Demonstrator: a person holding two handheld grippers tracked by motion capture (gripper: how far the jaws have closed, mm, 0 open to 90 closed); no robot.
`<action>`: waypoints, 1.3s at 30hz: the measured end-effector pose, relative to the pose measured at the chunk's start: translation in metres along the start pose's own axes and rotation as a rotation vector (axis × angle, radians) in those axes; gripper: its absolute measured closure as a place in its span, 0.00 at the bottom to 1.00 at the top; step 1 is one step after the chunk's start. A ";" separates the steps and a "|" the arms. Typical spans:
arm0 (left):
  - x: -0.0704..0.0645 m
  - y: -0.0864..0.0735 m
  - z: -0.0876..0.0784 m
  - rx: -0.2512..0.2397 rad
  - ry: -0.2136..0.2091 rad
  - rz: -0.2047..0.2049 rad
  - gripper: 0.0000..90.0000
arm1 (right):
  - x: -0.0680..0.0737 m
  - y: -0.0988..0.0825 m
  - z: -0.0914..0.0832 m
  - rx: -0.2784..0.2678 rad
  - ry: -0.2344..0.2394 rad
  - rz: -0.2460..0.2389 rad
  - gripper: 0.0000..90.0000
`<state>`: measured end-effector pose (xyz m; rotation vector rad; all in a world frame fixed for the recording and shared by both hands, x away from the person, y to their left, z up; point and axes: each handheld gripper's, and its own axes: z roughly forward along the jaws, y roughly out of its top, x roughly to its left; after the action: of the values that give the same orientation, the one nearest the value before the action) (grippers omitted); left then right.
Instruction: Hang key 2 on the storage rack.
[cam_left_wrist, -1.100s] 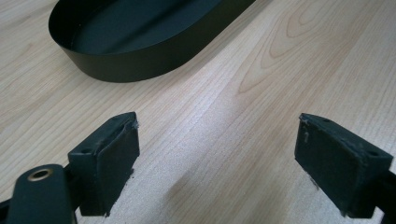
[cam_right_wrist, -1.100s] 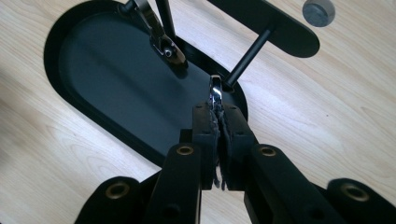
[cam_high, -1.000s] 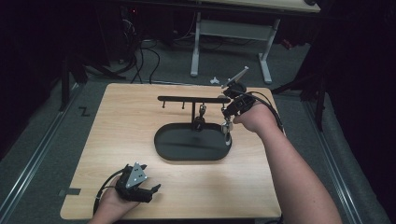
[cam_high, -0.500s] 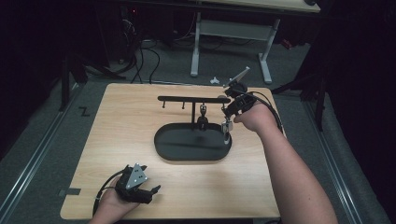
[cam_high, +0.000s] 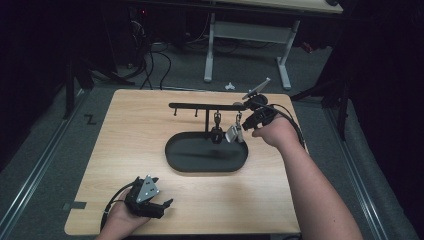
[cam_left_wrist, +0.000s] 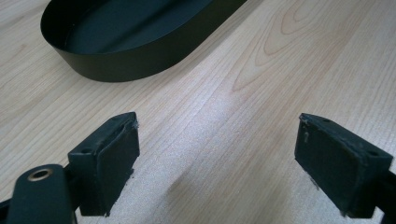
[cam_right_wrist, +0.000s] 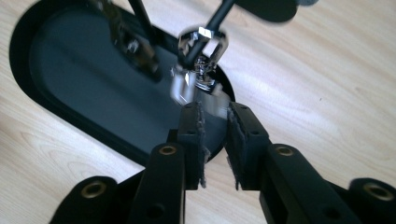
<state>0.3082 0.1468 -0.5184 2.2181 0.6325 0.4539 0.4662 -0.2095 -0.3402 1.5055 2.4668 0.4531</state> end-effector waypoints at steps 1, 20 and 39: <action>0.000 0.000 0.000 0.000 0.001 0.002 0.16 | 0.000 -0.002 0.001 0.005 -0.002 0.002 0.82; -0.002 0.000 0.005 0.005 -0.002 -0.002 0.16 | -0.008 -0.070 0.044 0.034 -0.017 0.016 0.62; 0.000 0.002 0.009 0.008 0.007 -0.023 0.17 | -0.018 -0.170 0.079 -0.269 -0.051 0.144 0.50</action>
<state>0.3128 0.1406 -0.5226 2.2153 0.6638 0.4481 0.3604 -0.2868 -0.4758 1.5640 2.1644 0.7308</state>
